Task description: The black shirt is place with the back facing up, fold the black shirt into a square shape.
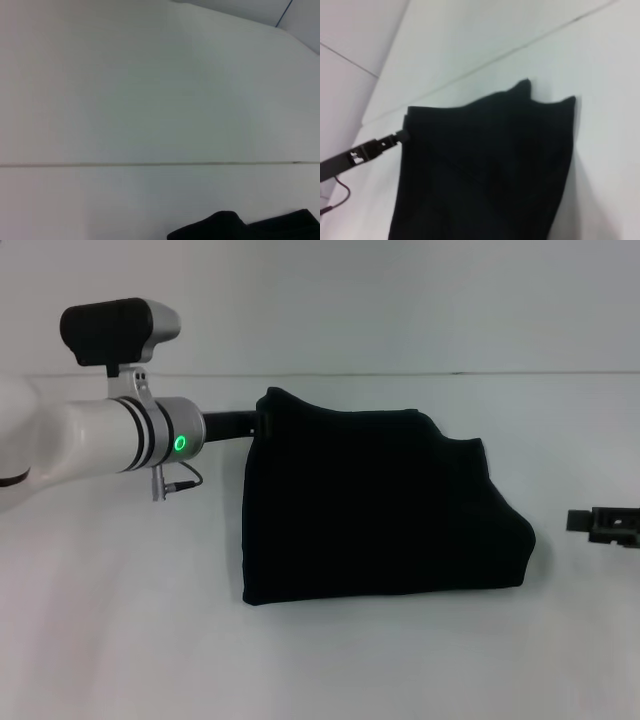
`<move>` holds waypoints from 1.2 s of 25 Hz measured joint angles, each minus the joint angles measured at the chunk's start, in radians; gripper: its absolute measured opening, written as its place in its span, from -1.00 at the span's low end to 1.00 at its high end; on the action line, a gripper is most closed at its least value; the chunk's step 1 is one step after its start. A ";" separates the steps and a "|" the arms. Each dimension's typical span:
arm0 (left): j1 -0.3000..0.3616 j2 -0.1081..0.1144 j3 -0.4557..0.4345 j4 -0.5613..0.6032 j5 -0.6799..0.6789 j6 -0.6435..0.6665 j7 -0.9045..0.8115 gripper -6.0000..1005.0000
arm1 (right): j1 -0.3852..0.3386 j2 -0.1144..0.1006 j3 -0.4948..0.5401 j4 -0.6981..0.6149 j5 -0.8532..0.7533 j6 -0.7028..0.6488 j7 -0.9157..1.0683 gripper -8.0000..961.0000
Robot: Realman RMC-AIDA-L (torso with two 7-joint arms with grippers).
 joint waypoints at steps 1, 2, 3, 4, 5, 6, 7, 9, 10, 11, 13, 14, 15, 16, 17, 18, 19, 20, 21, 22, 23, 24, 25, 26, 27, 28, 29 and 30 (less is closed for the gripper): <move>-0.005 0.000 0.000 0.000 0.000 0.000 0.000 -0.93 | -0.002 0.000 0.013 -0.001 0.000 -0.006 -0.007 -0.05; -0.008 0.000 0.000 0.000 0.000 0.000 0.000 -0.93 | -0.003 0.000 0.021 -0.001 0.000 -0.010 -0.012 0.00; -0.013 0.000 0.000 0.000 0.001 0.000 0.000 -0.93 | -0.005 0.001 0.027 -0.002 0.000 -0.011 -0.019 0.10; -0.019 0.000 0.000 0.000 0.001 0.000 0.000 -0.93 | -0.005 0.003 0.033 -0.002 0.000 -0.012 -0.025 0.20; -0.019 0.000 0.000 0.000 0.001 0.000 0.000 -0.93 | -0.006 0.005 0.036 -0.002 0.000 -0.013 -0.030 0.31; -0.030 0.000 0.001 0.000 0.003 0.000 0.001 -0.93 | -0.006 0.006 0.041 -0.003 0.001 -0.013 -0.037 0.41; -0.033 0.001 0.002 0.000 0.003 0.000 0.001 -0.93 | -0.005 0.008 0.045 -0.003 0.001 -0.014 -0.043 0.51; -0.040 0.002 0.004 0.000 0.003 0.000 0.001 -0.93 | -0.003 0.009 0.056 -0.003 0.001 -0.014 -0.051 0.53; -0.043 0.003 0.005 0.000 0.003 0.000 0.001 -0.93 | -0.003 0.009 0.060 -0.003 0.001 -0.014 -0.054 0.54; -0.044 0.003 0.006 0.000 0.003 -0.001 0.001 -0.93 | -0.002 0.009 0.063 -0.003 0.001 -0.014 -0.056 0.55; -0.047 0.005 0.008 0.000 0.003 -0.002 0.001 -0.93 | -0.001 0.009 0.067 -0.003 0.001 -0.014 -0.058 0.56; -0.048 0.006 0.008 0.000 0.003 -0.003 0.001 -0.93 | 0.001 0.009 0.068 -0.003 0.001 -0.014 -0.059 0.56; -0.048 0.007 0.008 0.000 0.002 -0.003 0.001 -0.93 | 0.001 0.008 0.069 -0.003 0.001 -0.014 -0.059 0.56; -0.049 0.007 0.008 0.000 0.002 -0.003 0.001 -0.93 | 0.002 0.007 0.069 -0.003 0.001 -0.014 -0.059 0.56; -0.049 0.007 0.008 0.000 0.003 -0.004 0.001 -0.93 | 0.003 0.007 0.070 -0.003 0.001 -0.014 -0.059 0.56; -0.049 0.007 0.008 0.000 0.003 -0.004 0.001 -0.93 | 0.004 0.007 0.070 -0.003 0.001 -0.014 -0.060 0.56; -0.048 0.007 0.008 0.000 0.002 -0.004 0.001 -0.93 | 0.004 0.007 0.070 -0.003 0.001 -0.014 -0.061 0.56; -0.048 0.007 0.008 0.000 0.002 -0.004 0.001 -0.93 | 0.005 0.007 0.070 -0.003 0.001 -0.013 -0.062 0.56; -0.047 0.007 0.008 0.000 0.001 -0.004 0.001 -0.93 | 0.006 0.007 0.070 -0.003 0.001 -0.012 -0.063 0.56; -0.045 0.007 0.008 0.000 -0.001 -0.004 0.001 -0.93 | 0.006 0.007 0.070 -0.003 0.001 -0.011 -0.064 0.56; -0.044 0.007 0.008 0.000 -0.002 -0.004 0.000 -0.93 | 0.007 0.007 0.071 -0.003 0.001 -0.010 -0.065 0.56; -0.044 0.007 0.006 0.000 -0.003 -0.005 -0.001 -0.93 | 0.008 0.006 0.071 -0.003 0.001 -0.010 -0.066 0.56; -0.041 0.007 0.001 0.000 -0.005 -0.009 -0.006 -0.93 | 0.011 0.005 0.071 -0.003 0.001 -0.009 -0.066 0.56; -0.041 0.007 0.001 0.000 -0.005 -0.009 -0.006 -0.93 | 0.011 0.005 0.071 -0.003 0.001 -0.009 -0.066 0.56; -0.041 0.005 -0.001 0.000 -0.006 -0.010 -0.009 -0.93 | 0.011 0.005 0.071 -0.003 0.001 -0.008 -0.067 0.56; -0.040 0.004 -0.003 0.000 -0.006 -0.012 -0.013 -0.93 | 0.012 0.005 0.071 -0.003 0.001 -0.006 -0.067 0.56; -0.040 0.004 -0.003 0.000 -0.006 -0.015 -0.019 -0.93 | 0.013 0.005 0.071 -0.003 0.001 -0.005 -0.068 0.56; -0.039 0.003 -0.003 -0.003 -0.006 -0.026 -0.034 -0.93 | 0.015 0.005 0.071 -0.003 0.002 -0.004 -0.068 0.56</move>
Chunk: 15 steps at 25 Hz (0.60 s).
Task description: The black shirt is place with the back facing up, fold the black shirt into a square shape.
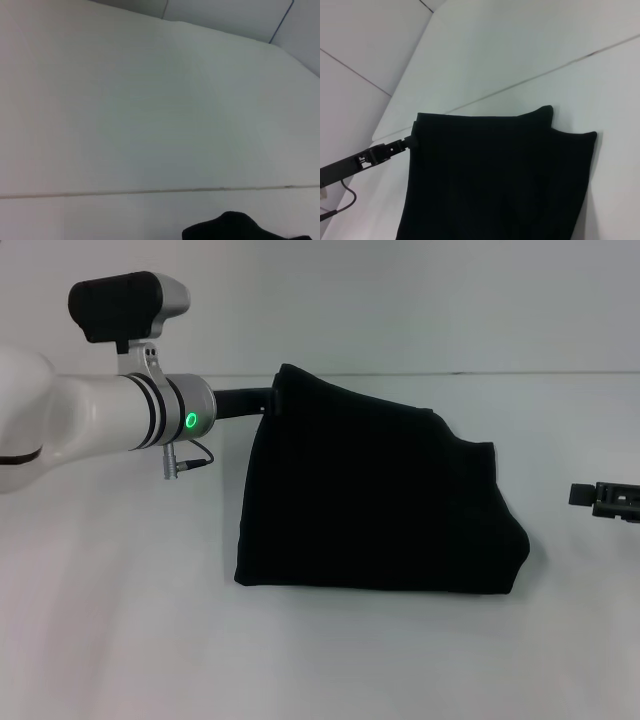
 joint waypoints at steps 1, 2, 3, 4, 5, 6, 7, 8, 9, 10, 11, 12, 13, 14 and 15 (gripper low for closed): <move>0.000 0.000 0.000 0.000 0.000 0.000 0.000 -0.93 | 0.002 0.000 0.000 0.000 0.000 0.001 0.000 0.56; 0.001 0.000 0.001 -0.001 0.000 -0.005 -0.005 -0.93 | 0.004 0.000 0.000 0.000 0.000 0.001 -0.001 0.56; 0.002 0.000 0.003 -0.001 0.000 -0.007 -0.008 -0.93 | 0.006 0.000 0.000 0.000 0.001 0.001 -0.001 0.56; 0.005 -0.001 0.005 -0.001 0.000 -0.007 -0.011 -0.93 | 0.007 0.000 -0.001 0.000 0.001 0.001 -0.001 0.56; 0.007 -0.001 0.005 0.002 0.000 -0.007 -0.011 -0.93 | 0.008 0.000 -0.001 0.000 0.001 0.001 -0.001 0.56; 0.008 -0.001 0.004 0.003 0.000 -0.007 -0.012 -0.93 | 0.009 0.000 -0.001 0.000 0.001 0.001 -0.001 0.56; 0.012 -0.002 0.002 0.007 0.000 -0.006 -0.012 -0.93 | 0.010 0.000 -0.002 0.000 0.001 0.002 -0.001 0.56; 0.016 -0.003 0.001 0.013 -0.001 -0.004 -0.012 -0.93 | 0.010 0.000 -0.002 0.000 0.001 0.002 -0.003 0.56; 0.019 -0.004 0.001 0.016 -0.001 -0.003 -0.012 -0.93 | 0.011 0.000 -0.002 0.000 0.001 0.002 -0.005 0.56; 0.026 -0.006 0.001 0.026 -0.001 0.002 -0.012 -0.93 | 0.011 0.000 -0.002 0.000 0.001 0.002 -0.009 0.56; 0.033 -0.006 0.000 0.036 -0.001 0.005 -0.012 -0.93 | 0.011 0.000 -0.001 0.000 0.001 0.002 -0.014 0.56; 0.054 -0.010 0.001 0.061 -0.002 0.009 -0.018 -0.93 | 0.011 0.000 -0.001 0.000 0.001 0.002 -0.019 0.56; 0.063 -0.010 0.001 0.072 -0.003 0.011 -0.023 -0.93 | 0.011 0.001 0.001 0.000 0.001 0.001 -0.022 0.56; 0.076 -0.010 0.000 0.085 -0.005 0.012 -0.029 -0.93 | 0.011 0.002 0.003 0.000 0.001 0.001 -0.026 0.56; 0.091 -0.009 -0.001 0.100 -0.009 0.014 -0.036 -0.93 | 0.013 0.002 0.004 0.000 0.001 0.001 -0.030 0.56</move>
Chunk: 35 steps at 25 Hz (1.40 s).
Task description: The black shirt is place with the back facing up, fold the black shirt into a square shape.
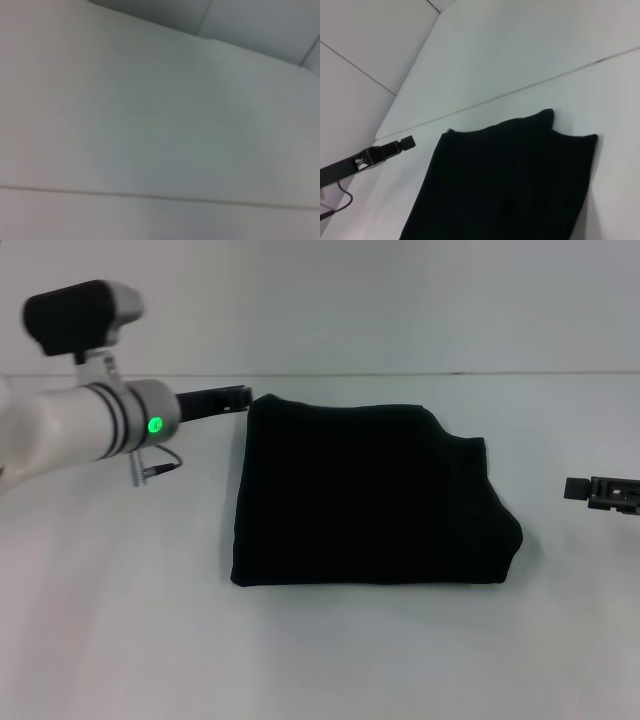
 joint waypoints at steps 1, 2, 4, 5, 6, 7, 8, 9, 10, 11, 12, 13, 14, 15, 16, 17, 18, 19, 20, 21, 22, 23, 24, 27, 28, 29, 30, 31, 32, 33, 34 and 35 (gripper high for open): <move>0.016 0.003 0.000 0.020 -0.011 0.004 -0.004 -0.92 | 0.002 0.000 0.002 0.000 0.000 0.000 -0.006 0.56; 0.034 0.006 0.000 0.037 -0.024 0.013 -0.006 -0.87 | 0.004 0.001 0.003 0.000 0.000 0.000 -0.012 0.56; 0.080 0.012 -0.001 0.087 -0.062 0.048 -0.006 -0.76 | 0.007 0.002 0.006 0.000 0.011 -0.005 -0.031 0.58; 0.099 0.014 -0.001 0.117 -0.077 0.079 -0.005 -0.70 | 0.008 0.005 0.006 0.000 0.045 -0.022 -0.063 0.59; 0.122 0.016 -0.001 0.152 -0.094 0.122 0.002 -0.64 | 0.008 0.005 0.006 0.000 0.045 -0.022 -0.063 0.61; 0.148 0.018 -0.001 0.197 -0.114 0.191 0.017 -0.57 | 0.008 0.006 0.006 0.000 0.068 -0.037 -0.085 0.63; 0.167 0.018 -0.002 0.230 -0.128 0.248 0.035 -0.49 | 0.007 0.007 0.007 0.000 0.093 -0.055 -0.108 0.64; 0.190 0.018 -0.003 0.270 -0.143 0.312 0.055 -0.41 | 0.004 0.010 0.007 0.000 0.122 -0.076 -0.134 0.66; 0.218 0.015 -0.009 0.314 -0.165 0.396 0.095 -0.33 | 0.001 0.013 0.007 0.000 0.149 -0.096 -0.161 0.68; 0.234 0.012 -0.016 0.345 -0.181 0.449 0.124 -0.25 | -0.003 0.020 0.007 -0.002 0.171 -0.110 -0.182 0.70; 0.255 0.006 -0.028 0.378 -0.204 0.525 0.171 -0.17 | -0.006 0.030 0.006 -0.012 0.190 -0.122 -0.199 0.74; 0.276 0.000 -0.047 0.410 -0.232 0.605 0.221 0.10 | -0.010 0.041 0.005 -0.027 0.203 -0.132 -0.215 0.78; 0.290 -0.003 -0.069 0.424 -0.256 0.693 0.281 0.37 | -0.012 0.056 0.004 -0.056 0.209 -0.138 -0.226 0.82; 0.299 -0.004 -0.091 0.430 -0.273 0.769 0.334 0.41 | -0.014 0.071 0.001 -0.088 0.211 -0.144 -0.234 0.86; 0.302 -0.003 -0.109 0.429 -0.280 0.827 0.376 0.45 | -0.015 0.086 -0.002 -0.129 0.211 -0.147 -0.242 0.90; 0.304 0.000 -0.131 0.424 -0.285 0.906 0.438 0.49 | -0.016 0.104 -0.007 -0.172 0.206 -0.150 -0.250 0.94; 0.304 0.003 -0.148 0.420 -0.285 0.968 0.489 0.52 | -0.016 0.119 -0.012 -0.212 0.204 -0.150 -0.256 0.93; 0.304 0.006 -0.155 0.418 -0.284 1.018 0.527 0.56 | -0.016 0.131 -0.020 -0.243 0.201 -0.149 -0.260 0.93; 0.304 0.009 -0.161 0.417 -0.283 1.056 0.559 0.60 | -0.016 0.141 -0.032 -0.274 0.200 -0.147 -0.265 0.93; 0.306 0.012 -0.164 0.416 -0.281 1.108 0.602 0.64 | -0.014 0.149 -0.047 -0.297 0.199 -0.145 -0.270 0.93; 0.308 0.015 -0.165 0.417 -0.280 1.139 0.632 0.68 | -0.012 0.154 -0.064 -0.312 0.198 -0.144 -0.279 0.93; 0.310 0.017 -0.165 0.418 -0.278 1.169 0.661 0.72 | -0.010 0.156 -0.080 -0.321 0.198 -0.143 -0.286 0.93; 0.311 0.018 -0.165 0.421 -0.272 1.179 0.677 0.76 | -0.006 0.158 -0.096 -0.328 0.198 -0.141 -0.292 0.93; 0.296 0.023 -0.160 0.434 -0.214 1.176 0.695 0.84 | 0.006 0.152 -0.150 -0.344 0.192 -0.112 -0.269 0.92; 0.286 0.026 -0.158 0.435 -0.190 1.166 0.694 0.86 | 0.011 0.146 -0.169 -0.350 0.181 -0.103 -0.248 0.92; 0.273 0.030 -0.155 0.434 -0.170 1.155 0.692 0.88 | 0.019 0.139 -0.188 -0.355 0.168 -0.090 -0.220 0.92; 0.264 0.032 -0.151 0.432 -0.155 1.142 0.687 0.90 | 0.029 0.133 -0.204 -0.359 0.147 -0.076 -0.190 0.92; 0.248 0.034 -0.144 0.429 -0.136 1.125 0.678 0.89 | 0.041 0.128 -0.215 -0.361 0.123 -0.064 -0.163 0.92; 0.235 0.037 -0.132 0.428 -0.119 1.104 0.665 0.89 | 0.052 0.125 -0.225 -0.362 0.100 -0.052 -0.140 0.92; 0.224 0.040 -0.119 0.427 -0.103 1.082 0.648 0.89 | 0.069 0.121 -0.235 -0.362 0.064 -0.039 -0.114 0.92; 0.216 0.041 -0.105 0.427 -0.090 1.065 0.635 0.89 | 0.081 0.120 -0.240 -0.362 0.049 -0.035 -0.106 0.92; 0.208 0.042 -0.093 0.428 -0.077 1.047 0.623 0.89 | 0.094 0.118 -0.246 -0.361 0.028 -0.032 -0.096 0.91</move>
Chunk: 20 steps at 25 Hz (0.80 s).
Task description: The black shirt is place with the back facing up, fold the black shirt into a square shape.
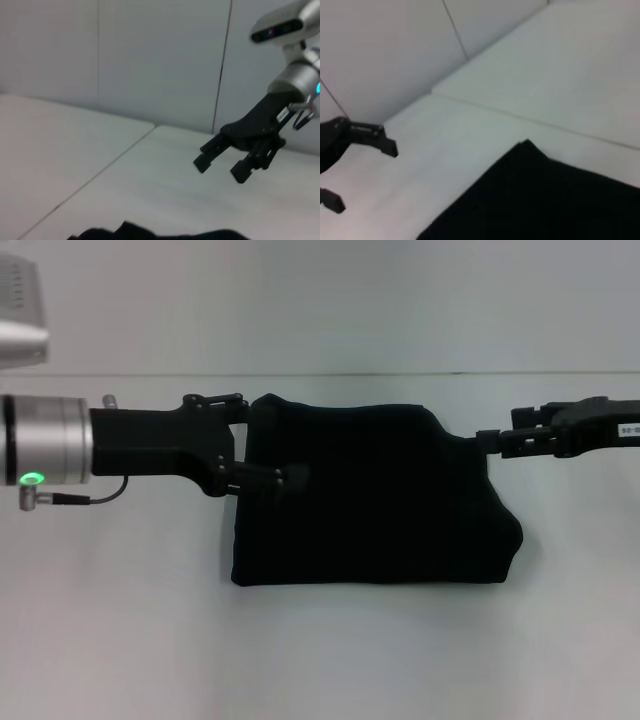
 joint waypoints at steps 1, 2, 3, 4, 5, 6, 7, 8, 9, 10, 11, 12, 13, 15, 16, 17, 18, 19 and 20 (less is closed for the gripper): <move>-0.006 0.001 0.009 0.001 0.012 -0.013 -0.008 0.89 | 0.009 0.000 -0.003 0.001 -0.011 0.002 0.005 0.91; -0.010 0.001 0.016 0.002 0.024 -0.025 -0.013 0.89 | 0.019 0.000 -0.005 0.002 -0.025 0.004 0.007 0.91; -0.014 0.002 0.022 0.003 0.039 -0.040 -0.018 0.89 | 0.027 0.000 -0.007 0.003 -0.034 0.006 0.008 0.91; -0.017 0.003 0.025 0.004 0.051 -0.050 -0.024 0.89 | 0.034 0.000 -0.008 0.003 -0.042 0.009 0.009 0.91; -0.019 0.004 0.026 0.004 0.063 -0.059 -0.030 0.89 | 0.038 0.000 -0.009 0.004 -0.047 0.013 0.011 0.91; -0.020 0.005 0.026 0.005 0.076 -0.070 -0.036 0.89 | 0.042 0.000 -0.011 0.004 -0.052 0.019 0.013 0.91; -0.020 0.005 0.026 0.005 0.087 -0.080 -0.040 0.89 | 0.045 0.001 -0.012 0.005 -0.057 0.027 0.015 0.91; -0.020 0.006 0.026 0.005 0.099 -0.090 -0.044 0.89 | 0.048 0.001 -0.013 0.007 -0.060 0.035 0.017 0.91; -0.020 0.006 0.026 0.004 0.108 -0.098 -0.047 0.89 | 0.050 0.001 -0.014 0.010 -0.061 0.040 0.019 0.91; -0.020 0.006 0.027 0.004 0.115 -0.105 -0.050 0.89 | 0.053 0.001 -0.016 0.016 -0.063 0.045 0.022 0.91; -0.020 0.006 0.027 0.003 0.119 -0.108 -0.051 0.89 | 0.057 0.000 -0.018 0.025 -0.063 0.048 0.025 0.91; -0.020 0.006 0.027 0.003 0.122 -0.111 -0.053 0.89 | 0.060 -0.002 -0.019 0.033 -0.064 0.053 0.028 0.91; -0.020 0.006 0.027 0.003 0.123 -0.112 -0.053 0.89 | 0.063 -0.003 -0.019 0.041 -0.064 0.056 0.029 0.91; -0.020 0.006 0.027 0.003 0.123 -0.113 -0.053 0.89 | 0.069 -0.005 -0.022 0.056 -0.064 0.067 0.030 0.91; -0.020 0.006 0.027 0.003 0.123 -0.113 -0.053 0.89 | 0.071 -0.005 -0.024 0.062 -0.064 0.071 0.030 0.91; -0.020 0.006 0.027 0.004 0.124 -0.114 -0.053 0.89 | 0.072 -0.005 -0.028 0.066 -0.065 0.075 0.030 0.91; -0.020 0.006 0.027 0.005 0.124 -0.114 -0.053 0.89 | 0.073 -0.006 -0.033 0.067 -0.065 0.078 0.030 0.91; -0.020 0.006 0.027 0.005 0.124 -0.114 -0.055 0.89 | 0.073 -0.006 -0.038 0.067 -0.065 0.081 0.030 0.91; -0.020 0.006 0.027 0.005 0.126 -0.114 -0.057 0.89 | 0.073 -0.006 -0.042 0.067 -0.065 0.084 0.030 0.91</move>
